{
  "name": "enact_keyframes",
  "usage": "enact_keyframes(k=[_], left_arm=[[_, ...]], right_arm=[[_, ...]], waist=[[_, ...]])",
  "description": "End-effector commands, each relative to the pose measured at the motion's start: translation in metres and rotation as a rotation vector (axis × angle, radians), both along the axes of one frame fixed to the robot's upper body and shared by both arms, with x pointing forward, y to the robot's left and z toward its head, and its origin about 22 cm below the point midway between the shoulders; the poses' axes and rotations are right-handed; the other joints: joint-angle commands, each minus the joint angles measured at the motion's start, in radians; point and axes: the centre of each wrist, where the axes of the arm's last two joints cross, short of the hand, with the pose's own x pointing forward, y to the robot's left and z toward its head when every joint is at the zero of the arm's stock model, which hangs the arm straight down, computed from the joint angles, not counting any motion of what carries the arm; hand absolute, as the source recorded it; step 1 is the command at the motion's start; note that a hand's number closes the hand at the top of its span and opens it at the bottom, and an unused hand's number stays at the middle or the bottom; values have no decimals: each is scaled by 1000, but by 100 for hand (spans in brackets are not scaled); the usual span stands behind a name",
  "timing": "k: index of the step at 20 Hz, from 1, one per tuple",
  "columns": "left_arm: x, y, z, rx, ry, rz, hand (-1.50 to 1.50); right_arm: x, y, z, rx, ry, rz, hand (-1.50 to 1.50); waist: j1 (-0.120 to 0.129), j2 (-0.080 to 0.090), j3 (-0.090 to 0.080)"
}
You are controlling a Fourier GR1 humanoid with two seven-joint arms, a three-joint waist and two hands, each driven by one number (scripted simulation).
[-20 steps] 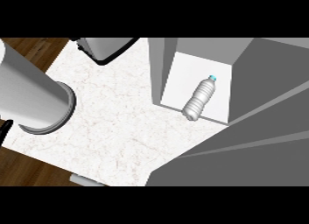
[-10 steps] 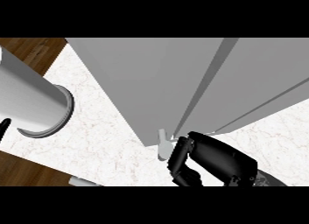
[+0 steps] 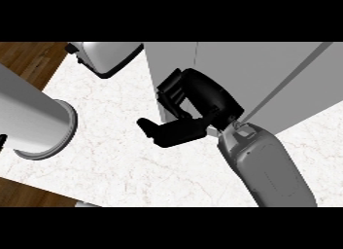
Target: Pick up the bottled water, place it into the cabinet and close the cabinet
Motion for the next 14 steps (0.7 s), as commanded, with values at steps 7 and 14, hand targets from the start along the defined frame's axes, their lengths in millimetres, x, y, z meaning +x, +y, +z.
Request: enact_keyframes(k=[7, 14], left_arm=[[-3, 10, -1, -15, -8, 17, -150], [-7, 14, -5, -8, 1, 21, -150]], right_arm=[[55, 22, 25, 133, 37, -253, 150], [62, 31, 26, 204, 75, -315, -150]], waist=[[-27, -1, 5], [-35, 2, 4]])
